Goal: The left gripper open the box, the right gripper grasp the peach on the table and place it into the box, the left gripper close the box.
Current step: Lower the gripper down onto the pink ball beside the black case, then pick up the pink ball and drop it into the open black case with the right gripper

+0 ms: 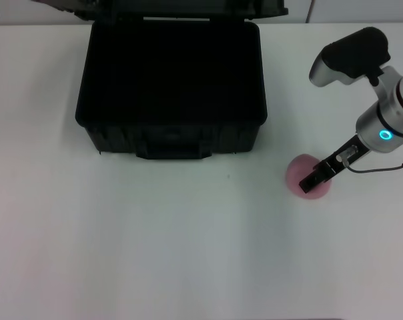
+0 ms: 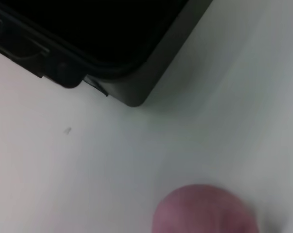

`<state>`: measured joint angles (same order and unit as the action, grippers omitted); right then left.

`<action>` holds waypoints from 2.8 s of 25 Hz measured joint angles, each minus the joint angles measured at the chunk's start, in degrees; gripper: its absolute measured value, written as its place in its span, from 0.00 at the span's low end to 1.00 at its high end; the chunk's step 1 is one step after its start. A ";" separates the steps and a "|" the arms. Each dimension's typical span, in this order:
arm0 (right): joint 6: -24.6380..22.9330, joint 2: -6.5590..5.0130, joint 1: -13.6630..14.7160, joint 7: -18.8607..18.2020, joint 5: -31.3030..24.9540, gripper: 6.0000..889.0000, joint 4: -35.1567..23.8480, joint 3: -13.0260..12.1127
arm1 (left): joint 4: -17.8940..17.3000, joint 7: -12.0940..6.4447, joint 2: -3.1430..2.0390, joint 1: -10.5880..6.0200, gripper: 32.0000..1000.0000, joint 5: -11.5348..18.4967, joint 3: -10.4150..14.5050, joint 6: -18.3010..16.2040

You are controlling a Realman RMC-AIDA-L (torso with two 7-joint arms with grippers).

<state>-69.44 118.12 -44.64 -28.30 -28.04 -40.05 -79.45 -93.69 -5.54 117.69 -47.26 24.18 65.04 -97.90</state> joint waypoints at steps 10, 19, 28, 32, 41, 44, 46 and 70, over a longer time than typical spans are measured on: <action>0.00 0.00 -0.01 0.17 0.00 0.84 0.32 0.05 | 0.00 0.00 0.00 -0.02 0.34 0.00 0.00 0.09; -0.67 0.00 -0.41 -1.03 0.01 0.42 0.31 0.00 | 0.00 -0.08 0.00 -0.02 0.34 0.00 0.00 0.09; -0.79 0.00 -0.53 -1.31 0.01 0.21 0.02 0.00 | 0.00 -0.18 0.00 0.15 0.34 0.00 0.00 0.06; -0.79 0.00 -0.62 -1.32 0.01 0.17 -0.08 0.00 | 0.00 -0.18 0.00 0.21 0.34 0.00 0.00 0.06; -0.83 -0.09 -0.70 -1.32 0.01 0.09 -0.12 0.28 | 0.00 -0.33 0.00 0.33 0.34 0.00 0.00 0.06; -0.95 -0.15 -0.74 -1.32 0.01 0.07 -0.12 0.48 | 0.00 -0.34 0.00 0.33 0.34 0.00 0.00 0.07; -1.22 -0.30 -0.82 -1.32 0.01 0.05 -0.19 0.61 | 0.00 -0.35 0.00 0.37 0.34 -0.01 0.00 0.08; -16.57 -2.18 2.07 -6.78 -13.70 0.06 -20.69 10.73 | -0.02 -0.36 -0.15 1.27 0.34 -0.01 0.00 0.04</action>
<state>-86.01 115.95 -42.57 -35.08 -41.75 -60.74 -68.72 -93.71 -5.89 117.54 -46.00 24.17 65.04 -97.86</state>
